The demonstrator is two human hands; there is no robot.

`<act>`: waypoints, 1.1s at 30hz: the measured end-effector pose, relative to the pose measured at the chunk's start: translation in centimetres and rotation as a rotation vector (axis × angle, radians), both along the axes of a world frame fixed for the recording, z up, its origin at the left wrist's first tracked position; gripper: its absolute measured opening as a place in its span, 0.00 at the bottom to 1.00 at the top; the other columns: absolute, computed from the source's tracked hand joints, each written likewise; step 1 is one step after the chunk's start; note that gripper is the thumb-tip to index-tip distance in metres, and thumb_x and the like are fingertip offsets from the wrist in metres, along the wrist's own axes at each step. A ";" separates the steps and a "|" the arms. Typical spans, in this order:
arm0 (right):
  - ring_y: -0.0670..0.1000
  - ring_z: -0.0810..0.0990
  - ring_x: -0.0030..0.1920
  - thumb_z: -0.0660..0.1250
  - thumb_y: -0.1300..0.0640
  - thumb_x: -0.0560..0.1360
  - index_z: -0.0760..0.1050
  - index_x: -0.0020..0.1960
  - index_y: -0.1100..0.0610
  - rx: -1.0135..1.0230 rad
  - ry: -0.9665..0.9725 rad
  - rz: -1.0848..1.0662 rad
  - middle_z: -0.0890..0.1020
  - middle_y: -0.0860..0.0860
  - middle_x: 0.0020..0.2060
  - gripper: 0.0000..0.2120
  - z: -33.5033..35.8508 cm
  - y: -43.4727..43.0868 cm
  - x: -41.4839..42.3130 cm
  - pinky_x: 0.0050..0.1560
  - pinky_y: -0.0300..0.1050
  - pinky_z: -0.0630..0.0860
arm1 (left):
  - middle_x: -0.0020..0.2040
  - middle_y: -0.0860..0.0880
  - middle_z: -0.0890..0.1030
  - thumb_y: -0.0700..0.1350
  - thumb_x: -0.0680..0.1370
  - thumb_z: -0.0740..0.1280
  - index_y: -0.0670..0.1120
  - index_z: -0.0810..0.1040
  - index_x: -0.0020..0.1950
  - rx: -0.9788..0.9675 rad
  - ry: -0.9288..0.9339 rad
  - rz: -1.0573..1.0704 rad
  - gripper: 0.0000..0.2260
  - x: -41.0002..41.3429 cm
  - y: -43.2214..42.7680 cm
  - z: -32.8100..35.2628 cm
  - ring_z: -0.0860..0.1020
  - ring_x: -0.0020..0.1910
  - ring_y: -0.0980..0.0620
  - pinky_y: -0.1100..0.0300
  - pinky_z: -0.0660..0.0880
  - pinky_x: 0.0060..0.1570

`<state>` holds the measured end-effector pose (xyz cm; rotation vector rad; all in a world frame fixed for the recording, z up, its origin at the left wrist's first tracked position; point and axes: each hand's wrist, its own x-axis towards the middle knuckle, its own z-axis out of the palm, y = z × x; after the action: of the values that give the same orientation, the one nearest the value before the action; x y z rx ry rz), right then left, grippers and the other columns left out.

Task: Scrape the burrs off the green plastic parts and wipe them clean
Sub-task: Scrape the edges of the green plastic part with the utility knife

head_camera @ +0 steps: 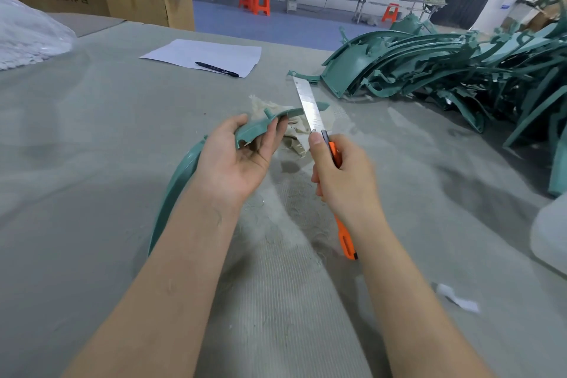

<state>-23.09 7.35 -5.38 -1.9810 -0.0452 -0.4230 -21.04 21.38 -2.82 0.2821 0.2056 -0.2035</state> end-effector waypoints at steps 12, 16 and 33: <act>0.49 0.72 0.28 0.61 0.44 0.80 0.73 0.44 0.62 0.014 0.048 0.163 0.73 0.59 0.30 0.20 0.0 0.7 -0.5 0.33 0.52 0.74 | 0.63 0.34 0.75 0.38 0.80 0.60 0.33 0.72 0.64 0.015 -0.024 -0.002 0.14 0.1 0.0 -0.1 0.77 0.58 0.35 0.61 0.81 0.31; 0.46 0.72 0.25 0.60 0.44 0.80 0.74 0.41 0.56 0.004 0.054 0.211 0.74 0.51 0.27 0.17 0.0 0.9 -0.7 0.31 0.46 0.72 | 0.64 0.34 0.74 0.38 0.80 0.60 0.34 0.72 0.59 0.010 -0.027 -0.004 0.10 0.0 0.1 -0.1 0.76 0.60 0.36 0.61 0.81 0.32; 0.48 0.71 0.25 0.62 0.49 0.80 0.76 0.42 0.58 0.145 0.081 0.298 0.73 0.51 0.25 0.15 0.8 0.4 -1.0 0.26 0.39 0.70 | 0.59 0.33 0.77 0.38 0.80 0.60 0.33 0.73 0.55 0.049 -0.010 0.020 0.09 0.0 0.1 0.1 0.80 0.52 0.36 0.61 0.80 0.29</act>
<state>-24.10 7.78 -4.58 -1.8103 -0.2483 -0.1475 -21.05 21.52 -2.73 0.3292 0.2033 -0.1774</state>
